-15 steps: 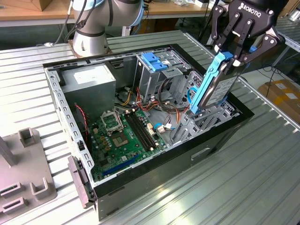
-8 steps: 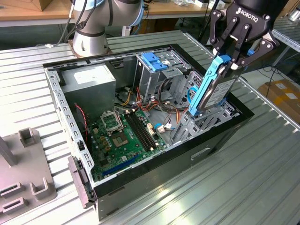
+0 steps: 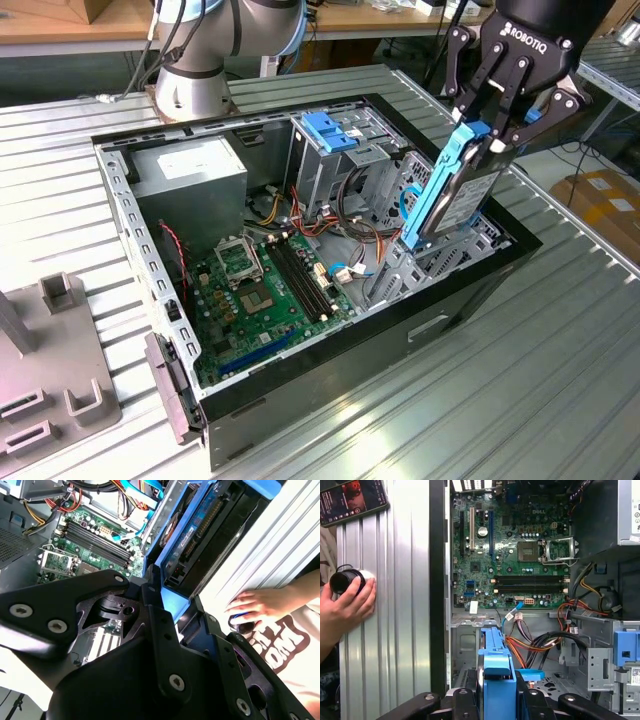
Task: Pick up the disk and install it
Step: 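Insert the disk into the insertion slot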
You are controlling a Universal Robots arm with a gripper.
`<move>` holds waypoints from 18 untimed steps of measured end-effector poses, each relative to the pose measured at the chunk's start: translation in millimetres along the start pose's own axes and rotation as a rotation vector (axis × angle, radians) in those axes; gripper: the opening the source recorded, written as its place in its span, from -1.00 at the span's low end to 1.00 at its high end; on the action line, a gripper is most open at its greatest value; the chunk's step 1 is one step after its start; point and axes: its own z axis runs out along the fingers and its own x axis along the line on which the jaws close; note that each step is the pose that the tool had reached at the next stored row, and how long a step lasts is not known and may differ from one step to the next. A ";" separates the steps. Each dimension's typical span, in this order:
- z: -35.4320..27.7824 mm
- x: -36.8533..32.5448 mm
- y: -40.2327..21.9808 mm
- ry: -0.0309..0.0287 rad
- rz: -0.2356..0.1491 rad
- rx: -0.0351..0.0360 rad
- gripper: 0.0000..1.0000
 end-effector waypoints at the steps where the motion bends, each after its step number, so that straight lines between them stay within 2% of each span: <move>1: 0.2 -0.5 0.0 -0.0002 0.000 0.0000 -0.26; 5: 1.6 -1.3 0.0 -0.0011 0.000 0.0000 -0.26; 12: 11.3 -1.9 -0.2 -0.0014 0.000 -0.0001 -0.26; 14: 16.4 -2.2 -0.3 -0.0014 0.000 -0.0001 -0.26; 18: 32.8 -3.3 -0.4 -0.0014 0.000 -0.0001 -0.26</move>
